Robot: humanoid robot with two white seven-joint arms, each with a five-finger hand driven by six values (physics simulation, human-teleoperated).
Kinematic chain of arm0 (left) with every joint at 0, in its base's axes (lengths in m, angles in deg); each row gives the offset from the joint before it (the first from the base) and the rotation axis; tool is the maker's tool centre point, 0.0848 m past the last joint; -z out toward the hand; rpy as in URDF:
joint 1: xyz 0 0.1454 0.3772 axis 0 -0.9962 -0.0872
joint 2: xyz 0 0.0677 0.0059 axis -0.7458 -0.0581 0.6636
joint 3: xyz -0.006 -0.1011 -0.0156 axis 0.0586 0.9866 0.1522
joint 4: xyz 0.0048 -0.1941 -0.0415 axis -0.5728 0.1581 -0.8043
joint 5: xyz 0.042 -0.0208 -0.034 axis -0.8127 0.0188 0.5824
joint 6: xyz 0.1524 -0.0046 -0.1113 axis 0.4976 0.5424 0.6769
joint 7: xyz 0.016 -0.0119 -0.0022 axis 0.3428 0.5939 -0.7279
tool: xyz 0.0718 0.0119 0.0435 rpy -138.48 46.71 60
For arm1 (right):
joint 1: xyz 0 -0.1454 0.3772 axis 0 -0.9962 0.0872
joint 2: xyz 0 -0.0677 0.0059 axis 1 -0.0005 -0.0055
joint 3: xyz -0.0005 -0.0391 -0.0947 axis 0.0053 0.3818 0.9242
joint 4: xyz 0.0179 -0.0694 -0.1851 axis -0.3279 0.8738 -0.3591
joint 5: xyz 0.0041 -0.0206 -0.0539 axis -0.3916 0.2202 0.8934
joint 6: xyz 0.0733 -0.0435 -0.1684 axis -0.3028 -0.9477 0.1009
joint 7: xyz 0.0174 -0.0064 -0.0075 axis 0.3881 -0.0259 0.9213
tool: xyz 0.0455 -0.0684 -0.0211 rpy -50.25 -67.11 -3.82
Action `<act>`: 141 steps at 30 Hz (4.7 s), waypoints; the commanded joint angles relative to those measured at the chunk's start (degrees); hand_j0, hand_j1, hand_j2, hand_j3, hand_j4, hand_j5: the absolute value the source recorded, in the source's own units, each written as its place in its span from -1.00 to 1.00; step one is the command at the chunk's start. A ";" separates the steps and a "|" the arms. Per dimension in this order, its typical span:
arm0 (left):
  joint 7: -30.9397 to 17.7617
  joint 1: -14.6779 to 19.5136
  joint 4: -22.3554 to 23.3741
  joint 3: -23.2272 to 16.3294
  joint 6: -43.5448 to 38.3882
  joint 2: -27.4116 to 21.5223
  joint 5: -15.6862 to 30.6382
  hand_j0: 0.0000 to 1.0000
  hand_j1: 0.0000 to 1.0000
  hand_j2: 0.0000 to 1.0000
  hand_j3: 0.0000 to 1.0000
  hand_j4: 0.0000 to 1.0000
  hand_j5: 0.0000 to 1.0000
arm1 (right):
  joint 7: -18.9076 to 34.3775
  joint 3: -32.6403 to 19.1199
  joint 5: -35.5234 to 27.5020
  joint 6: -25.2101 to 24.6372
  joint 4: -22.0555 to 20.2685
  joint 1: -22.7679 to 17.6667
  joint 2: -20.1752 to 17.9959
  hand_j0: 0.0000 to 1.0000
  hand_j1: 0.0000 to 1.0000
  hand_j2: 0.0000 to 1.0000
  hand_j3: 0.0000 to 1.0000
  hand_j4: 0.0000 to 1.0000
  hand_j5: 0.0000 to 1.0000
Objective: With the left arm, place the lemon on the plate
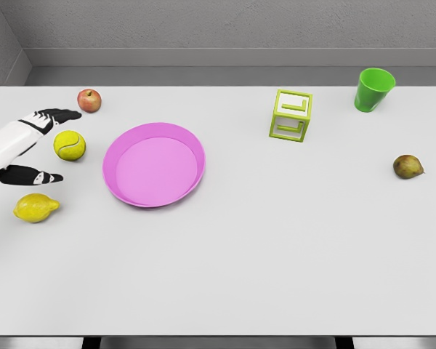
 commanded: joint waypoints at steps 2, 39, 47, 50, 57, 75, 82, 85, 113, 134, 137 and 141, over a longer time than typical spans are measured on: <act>0.02 0.00 -0.02 -0.11 -0.15 0.02 0.34 1.00 1.00 1.00 1.00 1.00 1.00 | 0.01 -0.14 -0.09 0.07 0.02 0.00 0.00 1.00 1.00 1.00 1.00 1.00 1.00; -0.07 -18.46 -1.51 5.16 -0.15 -19.41 -2.12 1.00 1.00 1.00 1.00 1.00 1.00 | 0.01 0.12 -0.09 0.07 0.02 0.00 0.00 1.00 1.00 1.00 1.00 1.00 1.00; -0.07 -13.36 -1.60 0.77 -0.15 -18.70 -6.43 1.00 1.00 1.00 1.00 1.00 1.00 | 0.01 0.12 -0.09 -0.01 0.02 0.00 0.00 1.00 1.00 1.00 1.00 1.00 1.00; -0.07 -8.00 -1.60 -6.44 -0.15 -17.30 -6.43 1.00 1.00 1.00 1.00 1.00 1.00 | 0.01 0.12 -0.09 -0.01 0.02 0.00 0.00 1.00 1.00 1.00 1.00 1.00 1.00; -0.07 -7.82 -1.60 -7.32 -0.15 -17.12 -6.34 1.00 1.00 1.00 1.00 1.00 1.00 | 0.01 0.12 -0.09 -0.01 0.02 0.00 0.00 1.00 1.00 1.00 1.00 1.00 1.00; -1.91 -7.56 2.71 -7.85 -0.15 -17.12 -6.78 0.88 0.88 0.88 0.88 0.88 0.88 | 0.01 0.12 -0.09 0.07 0.02 0.00 0.00 1.00 1.00 1.00 1.00 1.00 1.00; -3.32 -5.01 3.76 -8.20 -0.15 -16.16 -8.10 0.80 0.80 0.80 0.80 0.80 0.80 | 0.01 0.12 -0.09 0.07 0.02 0.00 0.00 1.00 1.00 1.00 1.00 1.00 1.00; -3.23 -4.92 3.50 -9.17 -0.15 -16.07 -8.01 0.81 0.81 0.81 0.81 0.81 0.81 | 0.01 0.12 -0.09 0.07 0.02 0.00 0.00 1.00 1.00 1.00 1.00 1.00 1.00; -3.32 -5.01 2.18 -12.07 -0.15 -16.33 -8.10 0.52 0.52 0.52 0.52 0.52 0.52 | 0.01 0.12 -0.09 0.07 0.02 0.00 0.00 1.00 1.00 1.00 1.00 1.00 1.00; -3.69 -4.83 2.01 -11.98 -0.15 -16.77 -8.19 0.06 0.06 0.06 0.06 0.06 0.06 | 0.01 0.12 -0.09 0.07 0.02 0.00 0.00 1.00 1.00 1.00 1.00 1.00 1.00; -3.69 -4.75 1.74 -11.98 -0.15 -16.94 -8.01 0.06 0.06 0.06 0.06 0.06 0.06 | 0.01 0.12 -0.09 0.07 0.02 0.00 0.00 1.00 1.00 1.00 1.00 1.00 1.00; -3.69 -4.75 1.21 -11.98 -0.15 -17.30 -7.75 0.00 0.00 0.00 0.00 0.00 0.00 | 0.01 0.12 -0.09 0.07 0.02 0.00 0.00 1.00 1.00 1.00 1.00 1.00 1.00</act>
